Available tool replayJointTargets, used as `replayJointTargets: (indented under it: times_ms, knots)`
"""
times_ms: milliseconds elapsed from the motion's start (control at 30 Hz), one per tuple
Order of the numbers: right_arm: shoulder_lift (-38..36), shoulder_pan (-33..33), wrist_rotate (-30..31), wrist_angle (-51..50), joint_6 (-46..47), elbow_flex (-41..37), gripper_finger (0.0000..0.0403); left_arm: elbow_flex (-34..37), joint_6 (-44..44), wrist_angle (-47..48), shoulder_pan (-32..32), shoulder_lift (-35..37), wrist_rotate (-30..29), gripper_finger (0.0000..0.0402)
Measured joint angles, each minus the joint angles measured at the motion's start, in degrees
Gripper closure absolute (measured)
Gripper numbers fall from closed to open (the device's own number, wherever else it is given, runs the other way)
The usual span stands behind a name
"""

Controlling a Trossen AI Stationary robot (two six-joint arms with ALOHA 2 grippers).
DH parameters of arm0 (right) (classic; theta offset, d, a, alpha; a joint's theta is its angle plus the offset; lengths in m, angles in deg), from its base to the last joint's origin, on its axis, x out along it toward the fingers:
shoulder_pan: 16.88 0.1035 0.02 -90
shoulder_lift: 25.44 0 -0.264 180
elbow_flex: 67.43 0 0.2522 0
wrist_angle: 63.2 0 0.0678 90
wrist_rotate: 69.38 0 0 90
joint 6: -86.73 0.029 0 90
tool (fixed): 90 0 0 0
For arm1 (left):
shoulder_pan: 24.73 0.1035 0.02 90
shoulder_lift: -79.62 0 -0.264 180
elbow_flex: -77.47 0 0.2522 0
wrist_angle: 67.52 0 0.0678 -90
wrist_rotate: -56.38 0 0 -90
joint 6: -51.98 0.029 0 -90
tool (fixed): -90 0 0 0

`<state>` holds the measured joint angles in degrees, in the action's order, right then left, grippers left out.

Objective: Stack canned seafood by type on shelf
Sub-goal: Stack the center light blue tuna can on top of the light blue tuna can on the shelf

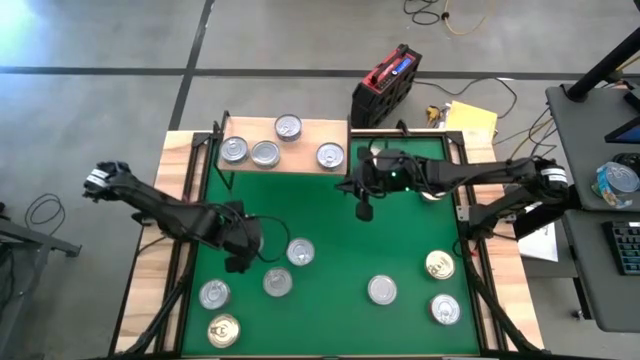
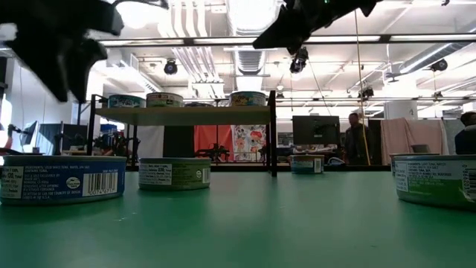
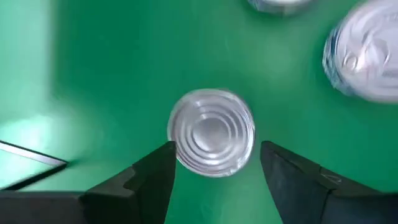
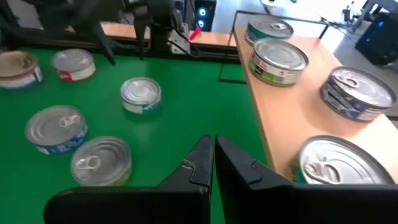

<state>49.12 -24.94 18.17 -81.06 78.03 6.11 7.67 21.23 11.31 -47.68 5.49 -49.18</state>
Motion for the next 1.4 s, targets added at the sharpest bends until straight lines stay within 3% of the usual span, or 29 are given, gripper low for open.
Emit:
replayJointTargets:
  times_ms: [133, 300, 367, 667, 1000, 1400]
  knots:
    - [-0.1, 0.8, 0.1, 3.4, 1.5, -2.1, 0.0394, 4.4, -0.6, -4.9, -2.7, 0.0, 0.1, 0.0253]
    - [-0.1, 1.5, 0.1, 6.4, 4.1, -4.6, 0.0394, 10.3, -0.3, -12.1, -4.7, 0.0, -0.2, 0.0370]
    - [0.1, 1.8, 0.1, 8.7, 5.9, -5.9, 0.0394, 12.3, -1.7, -12.6, -4.8, 0.0, -0.5, 0.0392]
    - [5.8, 2.8, 1.4, 12.2, 18.2, -6.7, 0.0393, 19.1, -4.4, -15.6, -4.8, 0.1, -3.1, 0.0400]
    - [15.4, 3.6, 1.0, 17.2, 27.2, -6.2, 0.0393, 20.5, -2.9, -22.1, -4.8, 0.0, -7.4, 0.0401]
    - [27.1, 6.4, 1.0, 14.1, 27.6, 6.3, 0.0393, 20.9, 0.3, -28.9, -4.8, -0.2, -13.5, 0.0401]
